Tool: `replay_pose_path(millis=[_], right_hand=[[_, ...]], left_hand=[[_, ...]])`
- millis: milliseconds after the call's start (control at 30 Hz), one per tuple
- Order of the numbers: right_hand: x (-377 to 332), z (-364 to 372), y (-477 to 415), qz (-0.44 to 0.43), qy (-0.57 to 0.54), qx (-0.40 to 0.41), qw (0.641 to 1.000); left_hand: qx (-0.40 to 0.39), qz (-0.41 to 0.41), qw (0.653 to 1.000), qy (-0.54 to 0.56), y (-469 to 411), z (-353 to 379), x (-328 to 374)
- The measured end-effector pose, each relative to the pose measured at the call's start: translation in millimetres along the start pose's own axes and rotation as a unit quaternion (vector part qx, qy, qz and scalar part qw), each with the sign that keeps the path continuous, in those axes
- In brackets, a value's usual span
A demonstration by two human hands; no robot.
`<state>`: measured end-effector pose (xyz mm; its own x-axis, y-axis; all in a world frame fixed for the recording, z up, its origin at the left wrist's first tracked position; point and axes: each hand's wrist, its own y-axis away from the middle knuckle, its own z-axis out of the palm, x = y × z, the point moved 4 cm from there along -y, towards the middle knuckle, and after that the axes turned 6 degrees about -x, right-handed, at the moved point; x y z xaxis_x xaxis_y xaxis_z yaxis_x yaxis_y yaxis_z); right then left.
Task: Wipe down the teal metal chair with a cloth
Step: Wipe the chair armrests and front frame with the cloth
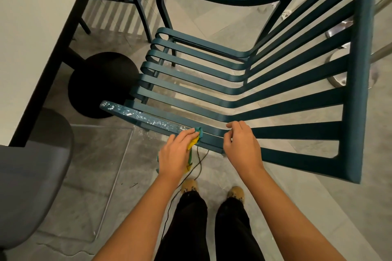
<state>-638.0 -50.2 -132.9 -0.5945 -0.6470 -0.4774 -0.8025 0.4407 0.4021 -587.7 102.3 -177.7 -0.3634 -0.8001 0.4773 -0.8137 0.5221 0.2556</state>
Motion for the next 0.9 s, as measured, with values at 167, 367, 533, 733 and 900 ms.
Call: replay_pose_path(millis=[167, 367, 533, 733, 900], right_hand=[[0, -2, 0, 0.015, -0.010, 0.000, 1.000], [0, -1, -1, 0.020, -0.013, 0.007, 1.000], [2, 1, -2, 0.024, -0.020, 0.016, 0.999], [1, 2, -1, 0.015, -0.021, 0.025, 0.999], [1, 3, -1, 0.013, -0.017, 0.020, 1.000]], left_hand=[[0.007, -0.007, 0.998, 0.054, 9, -1, 16], [-0.002, 0.095, 0.995, 0.040, 18, 22, 62], [-0.010, 0.062, 0.997, 0.055, 16, 34, 50], [-0.006, -0.024, 0.996, 0.085, 4, 26, 6], [-0.002, -0.031, 0.998, 0.061, -1, 13, -13]])
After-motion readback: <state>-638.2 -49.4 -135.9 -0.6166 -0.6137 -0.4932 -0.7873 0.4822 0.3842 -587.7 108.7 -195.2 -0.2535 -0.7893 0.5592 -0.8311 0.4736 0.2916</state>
